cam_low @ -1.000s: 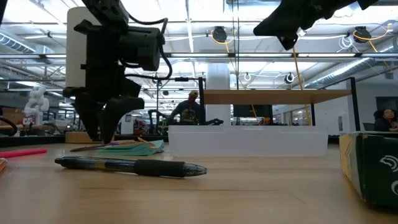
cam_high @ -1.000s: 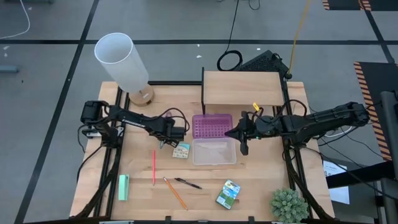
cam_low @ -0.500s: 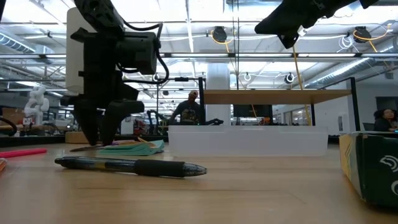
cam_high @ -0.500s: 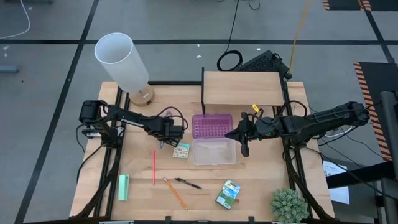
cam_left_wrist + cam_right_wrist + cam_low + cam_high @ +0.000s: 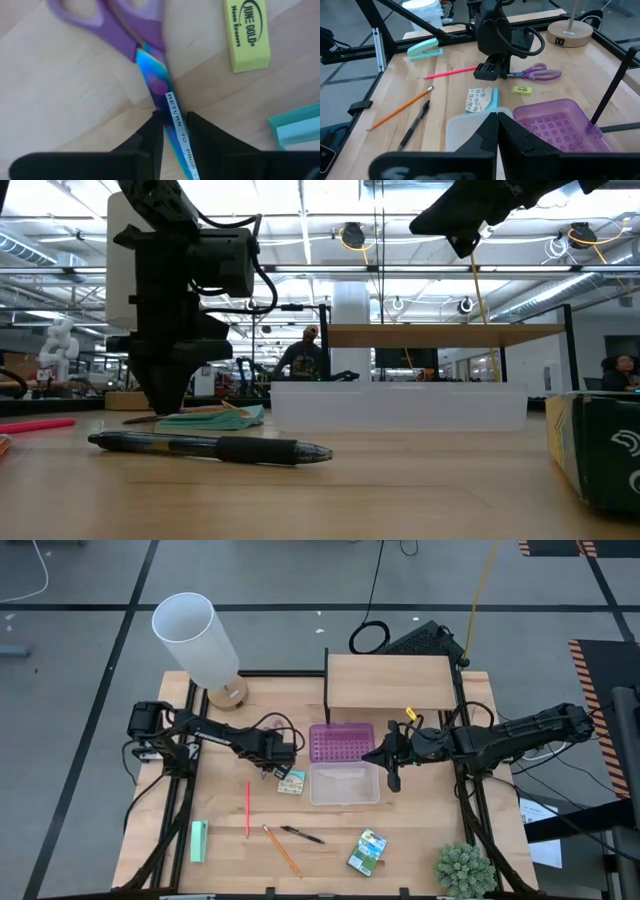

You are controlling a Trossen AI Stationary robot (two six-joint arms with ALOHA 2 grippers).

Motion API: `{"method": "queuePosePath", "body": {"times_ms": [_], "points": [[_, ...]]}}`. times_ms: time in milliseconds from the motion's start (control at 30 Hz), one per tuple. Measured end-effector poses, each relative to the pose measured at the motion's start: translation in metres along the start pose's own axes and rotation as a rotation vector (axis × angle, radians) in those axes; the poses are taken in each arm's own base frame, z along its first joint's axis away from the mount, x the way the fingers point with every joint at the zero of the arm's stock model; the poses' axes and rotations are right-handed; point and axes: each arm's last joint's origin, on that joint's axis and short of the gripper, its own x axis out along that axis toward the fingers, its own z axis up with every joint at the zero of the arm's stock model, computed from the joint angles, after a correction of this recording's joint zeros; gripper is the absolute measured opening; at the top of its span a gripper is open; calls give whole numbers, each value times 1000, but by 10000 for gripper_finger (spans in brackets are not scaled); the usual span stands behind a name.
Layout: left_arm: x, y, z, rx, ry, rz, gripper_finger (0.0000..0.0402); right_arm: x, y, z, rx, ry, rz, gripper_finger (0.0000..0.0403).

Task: Pack school essentials
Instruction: Put the purple scissors into the purple supply box

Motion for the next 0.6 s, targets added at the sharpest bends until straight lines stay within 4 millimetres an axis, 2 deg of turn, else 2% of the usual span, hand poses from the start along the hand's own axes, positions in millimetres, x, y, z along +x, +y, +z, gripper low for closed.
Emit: {"method": "queuePosePath", "body": {"times_ms": [600], "points": [[-6,0,-2,70,-22,-25,71,0,0,0,0,0,0,0]]}}
